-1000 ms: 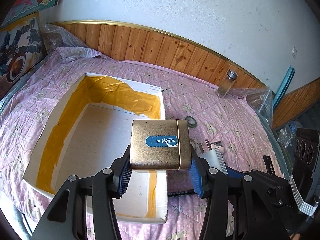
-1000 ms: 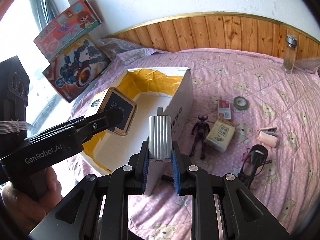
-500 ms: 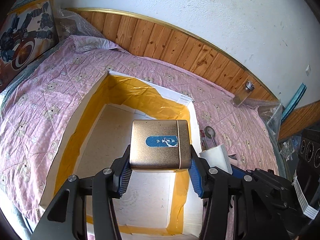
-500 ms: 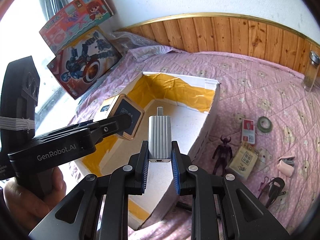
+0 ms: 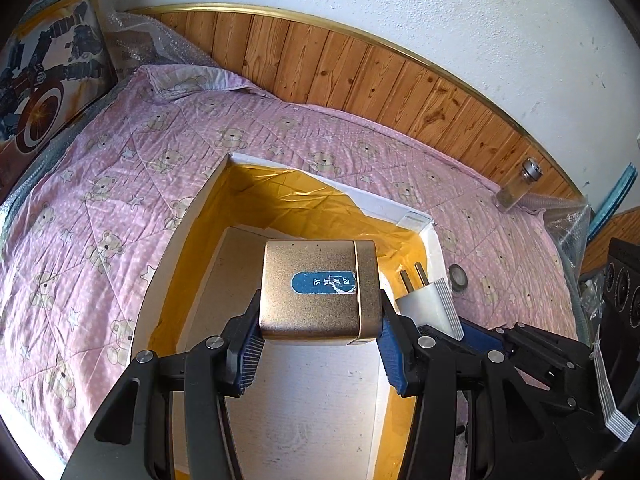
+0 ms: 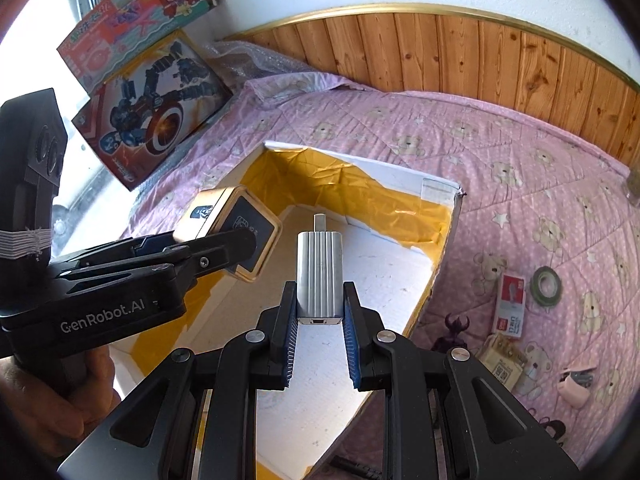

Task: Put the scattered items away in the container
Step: 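Carry the gold box and silver power bank over the white box with both tools, then open both tools to drop the gold box and power bank inside, then move both tools back toward the remaining items beside the box, then grasp the black marker with the left tool while the right tool grasps the black glasses, then carry the marker and glasses over the white box with both tools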

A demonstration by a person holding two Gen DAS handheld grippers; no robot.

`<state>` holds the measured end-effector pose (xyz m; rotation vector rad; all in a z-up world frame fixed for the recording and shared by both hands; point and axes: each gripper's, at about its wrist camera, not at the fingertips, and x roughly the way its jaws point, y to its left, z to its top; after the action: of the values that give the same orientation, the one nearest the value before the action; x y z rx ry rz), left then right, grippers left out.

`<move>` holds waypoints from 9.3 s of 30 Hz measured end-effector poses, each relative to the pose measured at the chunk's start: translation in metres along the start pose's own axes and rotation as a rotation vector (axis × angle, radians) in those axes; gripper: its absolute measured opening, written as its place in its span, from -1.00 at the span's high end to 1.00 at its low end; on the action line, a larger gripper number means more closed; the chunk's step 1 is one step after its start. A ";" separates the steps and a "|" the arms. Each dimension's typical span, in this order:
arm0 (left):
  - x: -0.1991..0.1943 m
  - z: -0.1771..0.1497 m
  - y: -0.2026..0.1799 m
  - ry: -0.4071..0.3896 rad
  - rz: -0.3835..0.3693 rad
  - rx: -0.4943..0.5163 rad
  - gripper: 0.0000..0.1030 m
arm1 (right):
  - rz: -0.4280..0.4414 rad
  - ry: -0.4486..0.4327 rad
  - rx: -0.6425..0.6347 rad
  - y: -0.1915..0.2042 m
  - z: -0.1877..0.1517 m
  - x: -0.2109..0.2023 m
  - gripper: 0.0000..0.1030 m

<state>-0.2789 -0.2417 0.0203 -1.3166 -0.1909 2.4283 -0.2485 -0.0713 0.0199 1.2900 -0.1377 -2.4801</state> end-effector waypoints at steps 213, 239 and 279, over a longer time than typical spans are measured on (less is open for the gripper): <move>-0.103 -0.136 -0.088 -0.140 -0.114 0.160 0.73 | -0.069 -0.225 0.039 0.027 -0.159 -0.160 0.69; -0.113 -0.058 -0.005 -0.185 -0.042 0.047 0.73 | 0.094 -0.155 -0.032 0.061 -0.061 -0.108 0.68; -0.012 -0.021 0.026 0.148 0.099 0.081 0.73 | 0.057 0.244 0.183 0.001 0.053 0.070 0.67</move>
<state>-0.2624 -0.2718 0.0101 -1.4939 0.0120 2.3781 -0.3284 -0.0999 -0.0028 1.6275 -0.3429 -2.2833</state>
